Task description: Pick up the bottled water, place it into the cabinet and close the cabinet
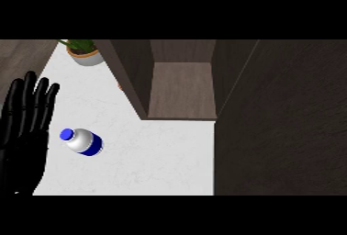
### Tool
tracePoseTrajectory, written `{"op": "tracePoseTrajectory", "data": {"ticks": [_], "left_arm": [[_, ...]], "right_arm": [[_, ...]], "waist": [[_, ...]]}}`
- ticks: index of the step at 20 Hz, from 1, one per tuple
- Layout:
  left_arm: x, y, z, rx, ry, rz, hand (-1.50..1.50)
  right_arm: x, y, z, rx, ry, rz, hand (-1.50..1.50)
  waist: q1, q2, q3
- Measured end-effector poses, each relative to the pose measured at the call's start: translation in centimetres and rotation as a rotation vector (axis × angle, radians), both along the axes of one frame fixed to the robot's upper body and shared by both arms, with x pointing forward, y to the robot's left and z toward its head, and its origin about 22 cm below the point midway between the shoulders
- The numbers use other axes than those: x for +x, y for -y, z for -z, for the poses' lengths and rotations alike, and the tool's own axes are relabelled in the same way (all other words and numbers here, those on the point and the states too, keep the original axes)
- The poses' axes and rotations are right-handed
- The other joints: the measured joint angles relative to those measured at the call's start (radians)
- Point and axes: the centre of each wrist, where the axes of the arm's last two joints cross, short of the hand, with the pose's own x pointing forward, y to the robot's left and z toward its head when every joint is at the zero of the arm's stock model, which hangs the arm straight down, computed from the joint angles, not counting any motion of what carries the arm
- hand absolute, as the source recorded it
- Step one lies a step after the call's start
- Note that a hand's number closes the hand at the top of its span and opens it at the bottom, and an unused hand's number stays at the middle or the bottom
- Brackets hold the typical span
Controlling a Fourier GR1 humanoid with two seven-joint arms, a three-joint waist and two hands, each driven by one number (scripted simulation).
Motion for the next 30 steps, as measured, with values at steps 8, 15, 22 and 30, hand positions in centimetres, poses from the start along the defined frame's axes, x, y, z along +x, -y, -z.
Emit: {"op": "tracePoseTrajectory", "data": {"ticks": [8,15,22,30], "left_arm": [[1.3,-5.6,1.0,-0.041,-0.059,0.231,-1.5],[1.3,-11.9,1.0,-0.118,-0.2,0.337,-1.5],[0.2,-15.9,0.8,-0.068,-0.277,0.315,-1.5],[0.5,-17.1,3.2,-0.034,-0.363,0.271,-1.5]], "right_arm": [[-2.3,0.0,0.9,0.044,-0.07,-0.076,-1.5],[-7.4,-0.4,-0.1,0.067,-0.16,-0.242,-1.5],[-10.1,-0.9,0.5,0.085,-0.222,-0.285,-1.5],[-11.9,-1.0,1.2,0.099,-0.241,-0.285,-1.5]], "waist": [[-0.021,0.005,-0.005],[-0.026,0.001,-0.005],[-0.025,0.002,-0.004],[-0.029,0.002,-0.005]]}}
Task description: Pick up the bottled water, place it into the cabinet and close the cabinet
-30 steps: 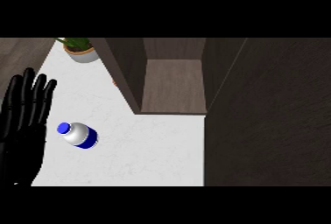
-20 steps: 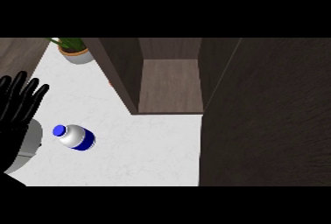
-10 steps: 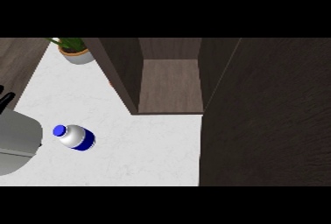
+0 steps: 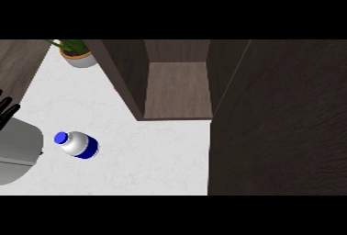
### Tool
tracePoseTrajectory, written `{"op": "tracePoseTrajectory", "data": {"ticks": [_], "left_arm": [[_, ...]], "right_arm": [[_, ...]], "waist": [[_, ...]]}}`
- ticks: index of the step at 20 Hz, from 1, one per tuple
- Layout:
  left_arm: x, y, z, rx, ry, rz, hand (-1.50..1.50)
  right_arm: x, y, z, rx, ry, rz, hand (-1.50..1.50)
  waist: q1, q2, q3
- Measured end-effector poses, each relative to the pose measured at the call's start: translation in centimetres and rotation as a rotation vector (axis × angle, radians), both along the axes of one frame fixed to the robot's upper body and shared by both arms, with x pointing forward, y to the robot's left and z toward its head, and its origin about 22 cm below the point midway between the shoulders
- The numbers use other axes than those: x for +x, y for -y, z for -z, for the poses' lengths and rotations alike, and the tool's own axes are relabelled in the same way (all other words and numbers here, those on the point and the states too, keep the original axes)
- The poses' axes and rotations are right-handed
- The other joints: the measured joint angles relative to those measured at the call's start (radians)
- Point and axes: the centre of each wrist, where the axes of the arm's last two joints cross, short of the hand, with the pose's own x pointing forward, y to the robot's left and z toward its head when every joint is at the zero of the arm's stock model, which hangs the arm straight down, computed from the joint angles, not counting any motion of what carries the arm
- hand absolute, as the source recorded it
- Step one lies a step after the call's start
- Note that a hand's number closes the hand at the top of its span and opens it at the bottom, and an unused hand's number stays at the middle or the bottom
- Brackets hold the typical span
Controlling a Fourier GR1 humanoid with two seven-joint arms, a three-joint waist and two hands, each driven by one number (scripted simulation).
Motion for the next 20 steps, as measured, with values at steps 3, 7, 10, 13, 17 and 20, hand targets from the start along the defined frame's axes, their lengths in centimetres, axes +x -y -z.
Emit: {"op": "tracePoseTrajectory", "data": {"ticks": [3,7,10,13,17,20], "left_arm": [[0.5,-0.7,1.6,0.005,-0.038,-0.009,-1.5],[2.0,-1.0,4.3,0.01,-0.106,-0.009,-1.5],[2.7,-1.1,6.4,0.004,-0.16,0.007,-1.5],[3.1,-0.8,9.0,-0.017,-0.205,0.013,-1.5],[3.8,-1.0,11.9,-0.033,-0.244,0.005,-1.5],[3.6,-0.3,14.2,-0.031,-0.265,0.001,-1.5]], "right_arm": [[-0.7,0.0,-0.1,-0.002,0.003,-0.007,-1.5],[-1.4,-0.2,0.0,0.001,0.002,-0.015,-1.5],[-1.9,-0.1,0.1,-0.004,0.002,-0.01,-1.5],[-2.5,0.0,0.2,-0.008,0.004,-0.004,-1.5],[-3.0,-0.2,0.5,0.001,0.008,-0.004,-1.5],[-3.6,0.0,0.5,-0.011,0.005,-0.004,-1.5]], "waist": [[-0.005,0.001,0.0],[-0.014,0.002,-0.001],[-0.017,0.003,-0.001],[-0.019,0.003,-0.002],[-0.022,0.004,-0.002],[-0.024,0.005,-0.003]]}}
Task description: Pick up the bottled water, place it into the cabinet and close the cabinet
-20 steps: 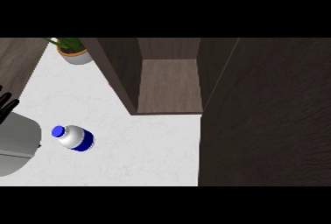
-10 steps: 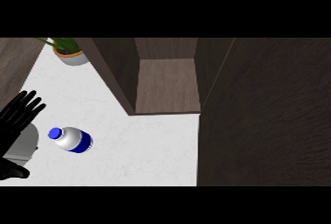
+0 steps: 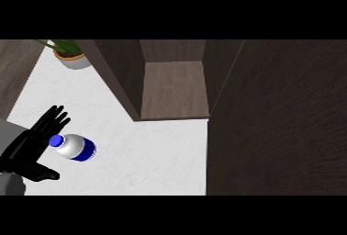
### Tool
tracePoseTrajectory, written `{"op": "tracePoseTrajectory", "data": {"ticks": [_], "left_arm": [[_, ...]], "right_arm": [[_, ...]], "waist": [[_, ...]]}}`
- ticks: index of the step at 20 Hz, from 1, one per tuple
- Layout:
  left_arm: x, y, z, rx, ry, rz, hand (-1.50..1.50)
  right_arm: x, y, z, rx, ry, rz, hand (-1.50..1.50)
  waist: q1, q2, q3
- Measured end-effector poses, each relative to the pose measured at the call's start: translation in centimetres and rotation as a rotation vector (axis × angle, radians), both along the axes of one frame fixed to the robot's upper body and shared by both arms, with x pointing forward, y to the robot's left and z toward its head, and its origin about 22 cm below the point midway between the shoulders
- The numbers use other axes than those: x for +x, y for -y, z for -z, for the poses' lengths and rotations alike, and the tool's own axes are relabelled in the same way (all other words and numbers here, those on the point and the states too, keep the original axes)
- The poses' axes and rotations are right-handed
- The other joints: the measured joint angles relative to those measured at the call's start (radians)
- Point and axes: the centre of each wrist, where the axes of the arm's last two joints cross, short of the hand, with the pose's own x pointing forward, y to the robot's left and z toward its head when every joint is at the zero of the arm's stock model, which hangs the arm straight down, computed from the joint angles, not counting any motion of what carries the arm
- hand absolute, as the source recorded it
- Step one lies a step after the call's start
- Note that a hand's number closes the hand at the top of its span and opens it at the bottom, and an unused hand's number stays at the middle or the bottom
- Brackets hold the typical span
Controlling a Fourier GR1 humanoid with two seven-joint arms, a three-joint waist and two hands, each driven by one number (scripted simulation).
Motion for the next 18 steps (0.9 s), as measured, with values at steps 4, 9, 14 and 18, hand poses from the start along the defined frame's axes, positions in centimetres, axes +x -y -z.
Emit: {"op": "tracePoseTrajectory", "data": {"ticks": [4,9,14,18], "left_arm": [[0.2,0.2,2.2,-0.002,-0.028,0.004,-1.5],[0.5,1.6,4.3,0.009,-0.052,0.011,-1.5],[0.3,2.7,5.9,0.02,-0.059,0.021,1.5],[0.2,3.2,6.6,0.005,-0.044,0.016,1.5]], "right_arm": [[-0.4,0.3,0.1,-0.01,0.007,-0.001,-1.5],[-1.1,0.1,0.3,0.003,-0.002,-0.01,-1.5],[-1.4,0.2,0.4,-0.002,0.003,-0.011,-1.5],[-1.5,0.1,0.4,0.0,0.007,-0.012,-1.5]], "waist": [[-0.006,0.003,-0.001],[-0.009,0.004,-0.002],[-0.011,0.006,-0.003],[-0.009,0.006,-0.001]]}}
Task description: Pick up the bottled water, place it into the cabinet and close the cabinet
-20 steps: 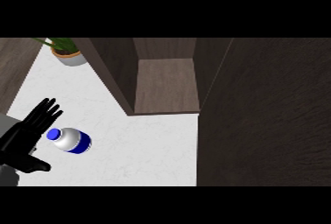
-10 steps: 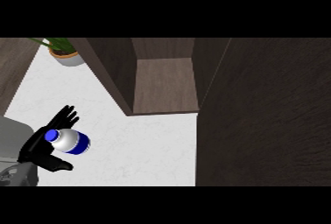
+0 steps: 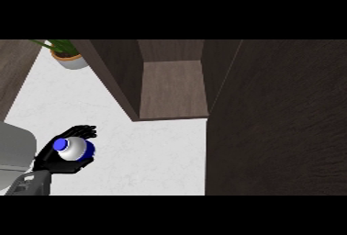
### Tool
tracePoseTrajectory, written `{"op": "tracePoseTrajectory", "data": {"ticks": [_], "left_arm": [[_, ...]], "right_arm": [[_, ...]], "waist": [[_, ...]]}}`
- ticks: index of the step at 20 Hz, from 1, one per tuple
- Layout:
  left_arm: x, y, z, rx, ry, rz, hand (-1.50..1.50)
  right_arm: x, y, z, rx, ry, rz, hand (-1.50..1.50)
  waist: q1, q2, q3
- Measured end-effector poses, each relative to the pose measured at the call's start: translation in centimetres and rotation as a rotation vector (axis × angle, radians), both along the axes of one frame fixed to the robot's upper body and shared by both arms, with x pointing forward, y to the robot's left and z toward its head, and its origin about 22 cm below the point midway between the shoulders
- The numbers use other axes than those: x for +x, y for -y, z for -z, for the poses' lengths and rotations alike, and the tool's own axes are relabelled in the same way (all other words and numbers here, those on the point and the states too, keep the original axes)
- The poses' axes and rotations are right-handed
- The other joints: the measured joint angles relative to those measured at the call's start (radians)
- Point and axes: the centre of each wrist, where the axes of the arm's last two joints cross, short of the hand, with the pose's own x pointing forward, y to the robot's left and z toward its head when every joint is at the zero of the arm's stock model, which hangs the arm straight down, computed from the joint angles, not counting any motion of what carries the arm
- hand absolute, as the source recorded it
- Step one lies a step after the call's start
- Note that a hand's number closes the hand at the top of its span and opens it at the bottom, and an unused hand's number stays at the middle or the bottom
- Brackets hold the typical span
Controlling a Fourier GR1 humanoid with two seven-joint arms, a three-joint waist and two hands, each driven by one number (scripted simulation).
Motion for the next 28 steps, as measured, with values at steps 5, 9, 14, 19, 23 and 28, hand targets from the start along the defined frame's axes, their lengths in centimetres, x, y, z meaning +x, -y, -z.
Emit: {"op": "tracePoseTrajectory", "data": {"ticks": [5,9,14,19,23,28], "left_arm": [[0.2,0.8,0.4,0.074,0.067,0.005,1.5],[0.4,1.5,0.5,0.141,0.174,0.014,1.5],[-0.3,4.0,2.0,0.199,0.296,-0.084,1.5],[-1.3,6.3,3.2,0.228,0.376,-0.218,1.5],[-1.2,8.3,3.4,0.214,0.399,-0.241,1.5],[0.1,12.4,3.0,0.132,0.398,-0.211,1.5]], "right_arm": [[-0.4,-0.1,0.1,0.007,-0.003,-0.005,-1.5],[-0.5,0.0,0.1,0.002,0.001,-0.003,-1.5],[-0.8,-0.1,0.2,0.009,-0.009,0.014,-1.5],[-1.1,0.0,0.2,0.009,-0.017,0.028,-1.5],[-1.3,-0.1,0.3,0.011,-0.028,0.027,-1.5],[-1.3,-0.1,0.3,0.007,-0.024,0.025,-1.5]], "waist": [[-0.003,-0.002,0.002],[0.0,-0.002,0.002],[0.016,-0.01,0.011],[0.03,-0.017,0.02],[0.038,-0.02,0.023],[0.033,-0.018,0.017]]}}
